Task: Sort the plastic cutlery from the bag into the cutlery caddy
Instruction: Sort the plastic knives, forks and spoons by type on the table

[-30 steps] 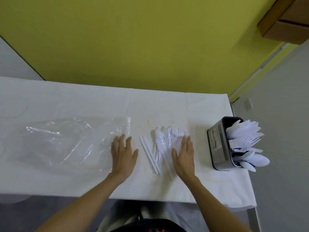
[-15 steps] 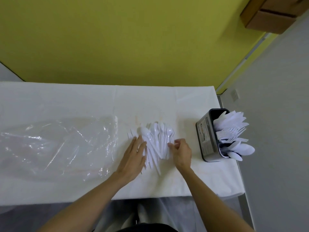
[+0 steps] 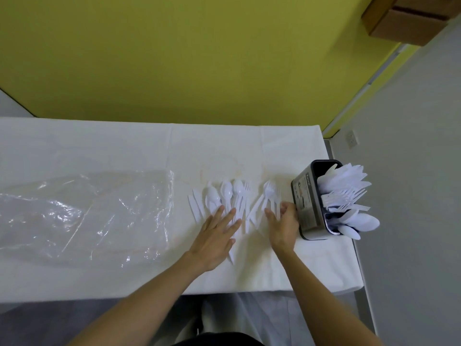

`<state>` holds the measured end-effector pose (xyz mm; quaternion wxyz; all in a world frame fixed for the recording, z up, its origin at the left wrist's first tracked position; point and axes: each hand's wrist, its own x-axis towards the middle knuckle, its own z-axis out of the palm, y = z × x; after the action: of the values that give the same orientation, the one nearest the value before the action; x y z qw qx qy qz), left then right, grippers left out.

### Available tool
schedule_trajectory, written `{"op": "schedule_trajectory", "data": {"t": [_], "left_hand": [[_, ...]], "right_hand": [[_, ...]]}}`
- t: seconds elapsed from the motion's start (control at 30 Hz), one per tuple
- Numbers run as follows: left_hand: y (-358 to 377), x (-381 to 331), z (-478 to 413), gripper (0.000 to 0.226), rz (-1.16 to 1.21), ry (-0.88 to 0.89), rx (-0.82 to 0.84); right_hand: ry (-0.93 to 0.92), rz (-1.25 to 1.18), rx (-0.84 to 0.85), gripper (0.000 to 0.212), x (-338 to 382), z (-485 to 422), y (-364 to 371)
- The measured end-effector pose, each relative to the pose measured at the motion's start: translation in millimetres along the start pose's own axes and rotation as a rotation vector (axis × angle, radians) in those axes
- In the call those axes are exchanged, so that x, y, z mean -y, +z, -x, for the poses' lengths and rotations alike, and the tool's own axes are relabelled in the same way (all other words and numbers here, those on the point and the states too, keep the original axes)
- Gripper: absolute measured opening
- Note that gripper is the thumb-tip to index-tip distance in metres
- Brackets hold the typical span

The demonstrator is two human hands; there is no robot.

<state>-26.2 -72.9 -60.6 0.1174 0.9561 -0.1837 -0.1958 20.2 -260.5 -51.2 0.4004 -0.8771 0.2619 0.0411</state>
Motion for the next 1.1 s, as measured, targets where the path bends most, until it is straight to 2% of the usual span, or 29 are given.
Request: {"op": "schedule_trajectory", "data": {"t": [0.1, 0.23, 0.47, 0.57, 0.67, 0.77, 0.8, 0.97, 1.1], "left_hand": [[6, 1, 4, 0.058, -0.062, 0.019, -0.07], [10, 2, 6, 0.054, -0.107, 0.02, -0.151], [9, 3, 14, 0.05, -0.09, 0.029, -0.223], [6, 0, 15, 0.049, -0.038, 0.008, -0.261], [3, -1, 15, 0.048, 0.034, -0.009, -0.298], [6, 3, 14, 0.047, 0.097, -0.046, -0.327], [8, 4, 14, 0.047, 0.11, -0.053, -0.33], [10, 5, 14, 0.036, 0.198, -0.032, -0.348], [8, 1, 16, 0.04, 0.268, 0.002, -0.344]], "right_hand": [[-0.19, 0.27, -0.04, 0.052, 6, 7, 6], [-0.396, 0.517, 0.083, 0.042, 5, 9, 12], [-0.374, 0.532, -0.019, 0.021, -23, 6, 1], [-0.482, 0.546, -0.084, 0.024, -23, 11, 3], [-0.6, 0.527, -0.006, 0.033, -10, 18, 12], [-0.478, 0.527, 0.082, 0.054, 4, 23, 24], [-0.408, 0.497, 0.104, 0.054, 8, 23, 26], [-0.162, 0.216, 0.177, 0.016, 18, 10, 18], [-0.101, 0.078, 0.097, 0.007, 12, 2, 5]]}}
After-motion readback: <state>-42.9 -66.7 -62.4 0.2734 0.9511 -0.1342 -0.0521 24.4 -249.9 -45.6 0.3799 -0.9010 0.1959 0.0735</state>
